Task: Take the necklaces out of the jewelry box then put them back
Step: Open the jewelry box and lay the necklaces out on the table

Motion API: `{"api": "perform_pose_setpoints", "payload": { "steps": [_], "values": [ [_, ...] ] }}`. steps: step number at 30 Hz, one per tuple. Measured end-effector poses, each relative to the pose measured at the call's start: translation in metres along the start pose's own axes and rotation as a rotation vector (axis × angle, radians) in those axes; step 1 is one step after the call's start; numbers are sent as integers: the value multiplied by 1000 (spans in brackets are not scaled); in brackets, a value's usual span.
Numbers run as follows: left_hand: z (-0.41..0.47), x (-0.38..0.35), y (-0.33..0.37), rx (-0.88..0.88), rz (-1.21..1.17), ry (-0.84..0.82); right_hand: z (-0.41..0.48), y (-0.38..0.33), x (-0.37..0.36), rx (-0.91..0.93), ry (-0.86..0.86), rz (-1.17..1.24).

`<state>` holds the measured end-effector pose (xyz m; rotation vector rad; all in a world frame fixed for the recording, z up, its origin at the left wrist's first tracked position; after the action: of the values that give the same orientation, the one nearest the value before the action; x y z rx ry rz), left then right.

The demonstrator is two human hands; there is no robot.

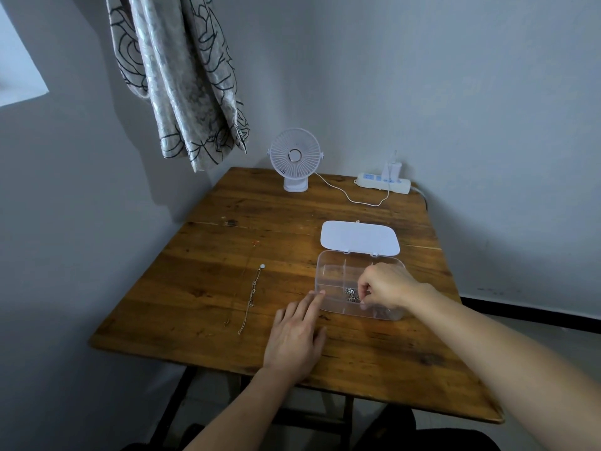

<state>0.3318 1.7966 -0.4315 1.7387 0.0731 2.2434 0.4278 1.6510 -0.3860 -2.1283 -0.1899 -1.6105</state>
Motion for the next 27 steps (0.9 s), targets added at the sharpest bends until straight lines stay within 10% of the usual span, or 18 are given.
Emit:
{"api": "perform_pose_setpoints", "payload": {
  "steps": [15, 27],
  "values": [
    [0, -1, -1, 0, -2, -2, 11, 2, 0, -180, -74, -178],
    [1, -3, -2, 9, 7, -47, -23, 23, 38, -76, 239, 655]
  ]
}}
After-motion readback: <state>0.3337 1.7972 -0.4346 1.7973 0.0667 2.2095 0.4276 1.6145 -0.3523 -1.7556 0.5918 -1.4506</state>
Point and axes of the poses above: each hand's wrist, its own z-axis towards the middle knuckle, its own x-axis out of the back of the hand, y = z × x, the point moved 8 cm from there along z, towards the middle knuckle, and after that the axes turned 11 degrees about z, right-handed, at the moved point
